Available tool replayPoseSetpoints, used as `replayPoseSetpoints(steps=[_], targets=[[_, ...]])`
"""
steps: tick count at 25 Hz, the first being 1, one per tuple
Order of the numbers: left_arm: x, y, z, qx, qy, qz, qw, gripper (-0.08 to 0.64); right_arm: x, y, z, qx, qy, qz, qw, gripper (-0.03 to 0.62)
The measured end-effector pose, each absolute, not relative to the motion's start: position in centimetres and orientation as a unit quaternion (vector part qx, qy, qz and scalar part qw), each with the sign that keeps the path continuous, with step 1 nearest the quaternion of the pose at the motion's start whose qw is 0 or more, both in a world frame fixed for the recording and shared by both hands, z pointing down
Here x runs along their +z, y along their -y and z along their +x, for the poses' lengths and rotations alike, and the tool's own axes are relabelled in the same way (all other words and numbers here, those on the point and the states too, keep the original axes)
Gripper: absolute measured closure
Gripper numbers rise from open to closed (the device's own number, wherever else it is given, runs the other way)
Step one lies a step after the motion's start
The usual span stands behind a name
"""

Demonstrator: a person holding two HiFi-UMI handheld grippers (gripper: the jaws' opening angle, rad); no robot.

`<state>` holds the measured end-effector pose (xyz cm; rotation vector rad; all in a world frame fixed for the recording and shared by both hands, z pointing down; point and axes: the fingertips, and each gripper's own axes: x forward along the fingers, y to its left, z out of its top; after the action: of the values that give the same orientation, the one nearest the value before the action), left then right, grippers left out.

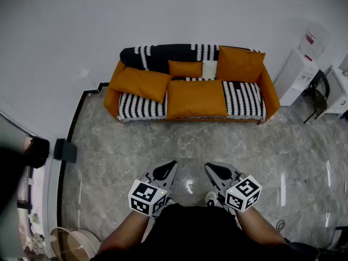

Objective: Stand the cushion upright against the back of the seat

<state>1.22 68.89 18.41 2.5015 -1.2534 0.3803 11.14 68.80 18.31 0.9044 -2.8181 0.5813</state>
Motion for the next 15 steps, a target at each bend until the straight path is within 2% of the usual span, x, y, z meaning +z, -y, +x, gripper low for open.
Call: replayPoseSetpoints(steps=[15], targets=[[18.31, -68.9, 0.67, 0.136, 0.442, 0.873, 0.153, 0.543, 18.29, -68.52, 10.24, 0.204, 0.933, 0.292, 0.051, 0.557]])
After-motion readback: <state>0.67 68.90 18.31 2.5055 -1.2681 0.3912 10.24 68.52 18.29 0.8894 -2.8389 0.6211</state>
